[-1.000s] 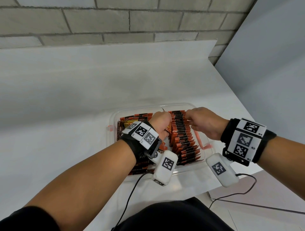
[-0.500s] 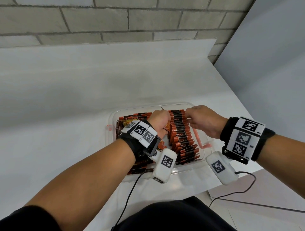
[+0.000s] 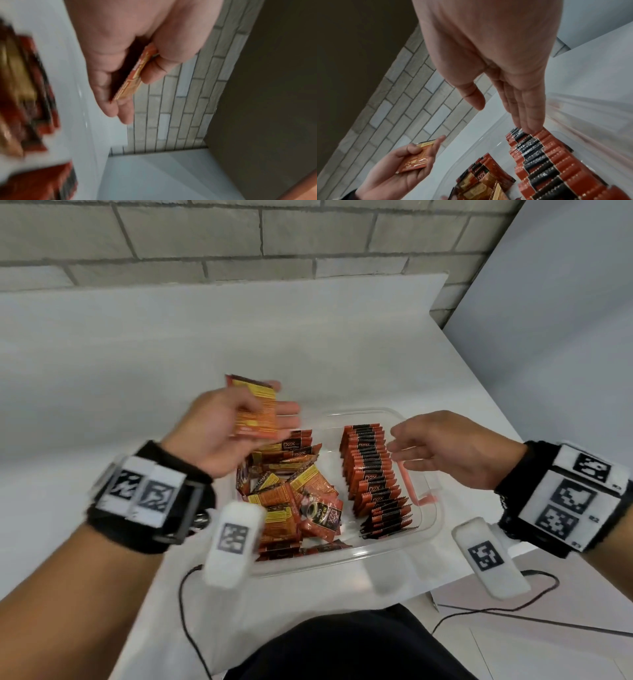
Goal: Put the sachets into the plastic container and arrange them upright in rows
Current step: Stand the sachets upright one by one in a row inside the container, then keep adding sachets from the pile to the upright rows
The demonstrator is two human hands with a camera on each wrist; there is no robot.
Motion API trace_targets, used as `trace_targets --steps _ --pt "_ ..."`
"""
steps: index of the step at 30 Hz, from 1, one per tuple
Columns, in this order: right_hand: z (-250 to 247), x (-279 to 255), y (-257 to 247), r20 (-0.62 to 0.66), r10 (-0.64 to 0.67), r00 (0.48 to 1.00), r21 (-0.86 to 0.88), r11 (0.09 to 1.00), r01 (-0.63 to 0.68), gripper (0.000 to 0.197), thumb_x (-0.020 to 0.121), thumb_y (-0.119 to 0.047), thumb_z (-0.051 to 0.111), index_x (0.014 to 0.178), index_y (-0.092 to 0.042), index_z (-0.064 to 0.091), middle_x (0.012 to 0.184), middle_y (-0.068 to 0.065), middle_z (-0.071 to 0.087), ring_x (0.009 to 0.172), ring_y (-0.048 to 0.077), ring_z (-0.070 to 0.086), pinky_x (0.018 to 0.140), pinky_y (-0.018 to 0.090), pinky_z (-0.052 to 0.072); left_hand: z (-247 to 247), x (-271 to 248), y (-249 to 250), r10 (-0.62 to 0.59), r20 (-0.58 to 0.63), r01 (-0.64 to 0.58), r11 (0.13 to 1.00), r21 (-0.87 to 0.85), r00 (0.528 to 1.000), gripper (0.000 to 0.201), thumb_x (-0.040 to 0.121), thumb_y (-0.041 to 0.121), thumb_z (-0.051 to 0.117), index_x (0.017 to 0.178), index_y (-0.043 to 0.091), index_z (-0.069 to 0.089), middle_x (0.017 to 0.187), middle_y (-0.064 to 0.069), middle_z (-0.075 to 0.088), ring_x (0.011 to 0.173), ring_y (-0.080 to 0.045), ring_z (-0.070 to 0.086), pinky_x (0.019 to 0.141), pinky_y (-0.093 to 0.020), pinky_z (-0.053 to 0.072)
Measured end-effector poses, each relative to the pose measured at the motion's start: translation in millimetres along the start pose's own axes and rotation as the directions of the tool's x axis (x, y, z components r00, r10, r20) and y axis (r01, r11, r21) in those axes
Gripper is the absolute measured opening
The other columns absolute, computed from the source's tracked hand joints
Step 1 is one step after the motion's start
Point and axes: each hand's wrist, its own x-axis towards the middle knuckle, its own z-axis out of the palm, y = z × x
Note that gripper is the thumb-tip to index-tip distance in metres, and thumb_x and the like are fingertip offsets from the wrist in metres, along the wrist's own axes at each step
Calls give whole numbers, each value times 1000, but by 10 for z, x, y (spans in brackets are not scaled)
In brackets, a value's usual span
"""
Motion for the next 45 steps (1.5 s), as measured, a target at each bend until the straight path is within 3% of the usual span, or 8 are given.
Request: trace_targets --steps 3,8,10,15,21,31,38,45 --pt "171 -45 -28 48 -24 999 -115 993 29 13 88 -11 61 99 -7 65 100 10 69 90 18 66 86 28 55 -425 -64 93 111 -146 -99 991 89 983 28 92 9 43 115 15 59 78 -11 70 55 -20 60 54 -25 51" --pt "719 33 -88 211 71 975 -231 973 -21 26 86 -15 64 105 2 61 93 0 46 90 19 54 100 41 45 -922 -64 -114 128 -331 -88 987 133 935 23 93 11 46 109 20 60 75 -6 63 53 -15 54 54 -24 44" --pt "909 109 -131 163 76 984 -383 924 -8 29 87 -15 63 110 1 60 120 24 55 104 26 58 99 41 44 -975 -73 -266 75 -326 -21 986 165 942 25 93 9 50 115 17 58 78 -7 63 55 -16 56 58 -26 44" --pt "1182 292 -152 135 121 983 -656 755 -3 12 90 -6 51 81 -2 56 67 2 43 57 14 40 47 20 32 -961 -82 -487 -8 -218 48 983 177 976 33 88 5 60 120 12 58 91 -10 62 56 -13 61 53 -21 52" --pt "1349 345 -163 177 162 971 -846 529 67 14 89 -17 63 92 -4 60 72 2 49 70 15 49 52 19 37 -982 -55 -521 14 -193 17 987 157 981 34 86 3 64 118 12 60 87 -8 63 58 -14 60 52 -21 52" --pt "1349 360 -86 231 243 942 -752 659 14 49 75 -20 78 116 -6 55 112 11 64 100 24 64 86 39 56 -991 -21 -558 29 -188 -1 990 143 982 32 86 4 64 117 13 60 94 -12 62 56 -12 59 52 -21 51" --pt "1270 329 -118 286 204 936 -706 705 62 21 82 -17 69 85 -15 48 85 4 47 71 15 44 52 22 41 -1007 -17 -567 28 -186 -2 990 140 982 29 85 6 65 112 16 62 87 -7 61 58 -11 59 52 -21 51" --pt "925 262 -195 297 146 944 -692 713 107 26 79 -16 66 69 -21 41 66 0 43 54 12 39 46 21 37 -1024 -20 -541 61 -233 -40 995 94 971 24 89 12 62 112 15 61 85 -5 62 59 -14 63 60 -25 52"
